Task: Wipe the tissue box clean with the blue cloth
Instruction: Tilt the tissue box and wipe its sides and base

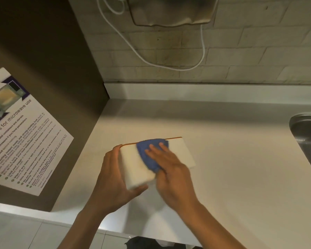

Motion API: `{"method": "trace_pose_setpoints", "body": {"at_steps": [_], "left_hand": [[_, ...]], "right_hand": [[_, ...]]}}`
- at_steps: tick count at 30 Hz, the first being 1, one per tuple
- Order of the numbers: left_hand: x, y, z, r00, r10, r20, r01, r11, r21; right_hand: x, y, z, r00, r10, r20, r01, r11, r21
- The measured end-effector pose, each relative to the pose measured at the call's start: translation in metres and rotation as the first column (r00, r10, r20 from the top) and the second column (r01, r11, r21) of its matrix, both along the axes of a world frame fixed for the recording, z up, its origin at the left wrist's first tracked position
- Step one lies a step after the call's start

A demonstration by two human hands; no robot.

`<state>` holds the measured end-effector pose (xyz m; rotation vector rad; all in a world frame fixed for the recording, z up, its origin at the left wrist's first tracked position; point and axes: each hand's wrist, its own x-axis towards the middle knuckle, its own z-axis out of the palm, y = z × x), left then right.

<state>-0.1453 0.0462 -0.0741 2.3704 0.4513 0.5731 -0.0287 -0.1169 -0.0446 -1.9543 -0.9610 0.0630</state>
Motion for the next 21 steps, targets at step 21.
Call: {"method": "trace_pose_setpoints", "body": {"at_steps": [21], "left_hand": [[0.034,0.000,0.009,0.994,0.040,-0.102,-0.030,0.994,0.105]], "right_hand": [[-0.011,0.024,0.029,0.999,0.044,-0.010,-0.043,0.996,0.083]]}}
